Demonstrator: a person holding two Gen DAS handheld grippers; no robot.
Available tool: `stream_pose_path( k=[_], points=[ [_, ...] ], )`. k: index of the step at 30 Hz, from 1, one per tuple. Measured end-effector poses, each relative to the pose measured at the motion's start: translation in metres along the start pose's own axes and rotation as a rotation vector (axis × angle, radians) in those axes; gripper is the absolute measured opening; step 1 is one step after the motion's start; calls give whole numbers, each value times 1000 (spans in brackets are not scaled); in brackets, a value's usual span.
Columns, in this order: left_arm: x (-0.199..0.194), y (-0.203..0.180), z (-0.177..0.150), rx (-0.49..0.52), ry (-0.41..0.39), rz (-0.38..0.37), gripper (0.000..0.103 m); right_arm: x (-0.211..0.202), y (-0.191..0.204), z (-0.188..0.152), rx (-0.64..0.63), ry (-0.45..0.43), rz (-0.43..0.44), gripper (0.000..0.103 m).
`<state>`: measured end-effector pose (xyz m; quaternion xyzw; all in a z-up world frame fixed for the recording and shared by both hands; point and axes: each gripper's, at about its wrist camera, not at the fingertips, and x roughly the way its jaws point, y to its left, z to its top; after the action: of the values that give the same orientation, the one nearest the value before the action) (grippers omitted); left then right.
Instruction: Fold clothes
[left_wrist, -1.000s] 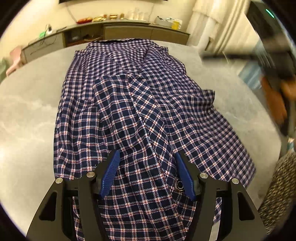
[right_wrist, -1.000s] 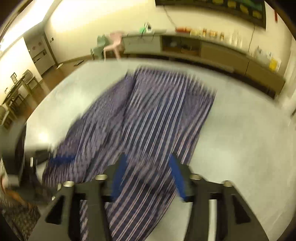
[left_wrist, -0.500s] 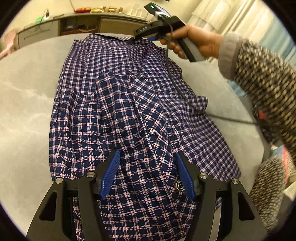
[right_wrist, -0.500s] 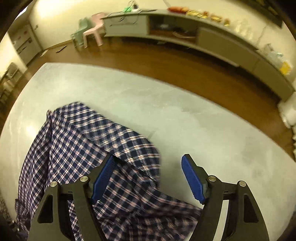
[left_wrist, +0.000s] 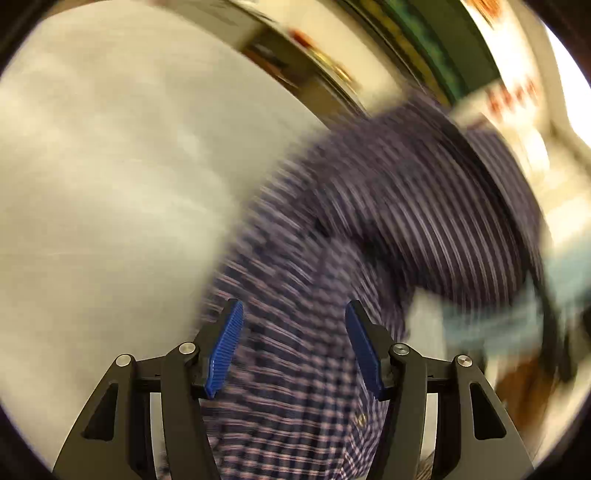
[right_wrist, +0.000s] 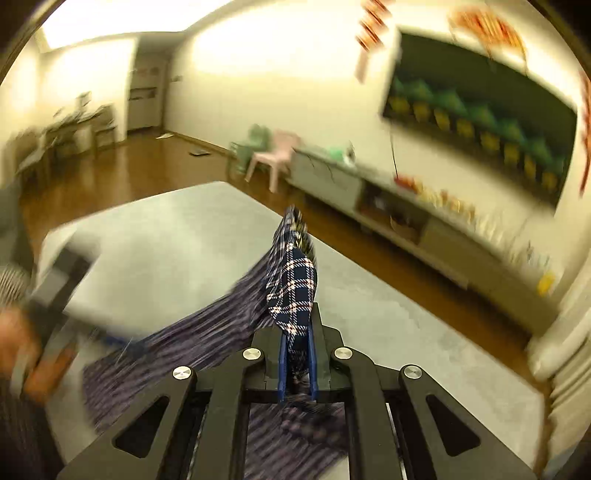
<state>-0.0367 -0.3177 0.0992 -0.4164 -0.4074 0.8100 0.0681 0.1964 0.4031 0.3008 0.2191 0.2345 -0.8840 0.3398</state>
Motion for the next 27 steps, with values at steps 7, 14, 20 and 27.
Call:
stream_pose_path(
  k=[7,14,20,27],
  points=[
    [-54,60,2,-190,-97,-32,59,-46,155,-120,-223,168,-33,11],
    [-46,35,-13,-19,2,-121,67,-31,173,-153,-336,256,-123,11],
    [-35,4,-17,157,37,-67,70,-51,165,-144,-286,226,-146,11],
    [-42,-6,-27,234,71,10,5,-73,169,-144,-286,206,-113,11]
  ],
)
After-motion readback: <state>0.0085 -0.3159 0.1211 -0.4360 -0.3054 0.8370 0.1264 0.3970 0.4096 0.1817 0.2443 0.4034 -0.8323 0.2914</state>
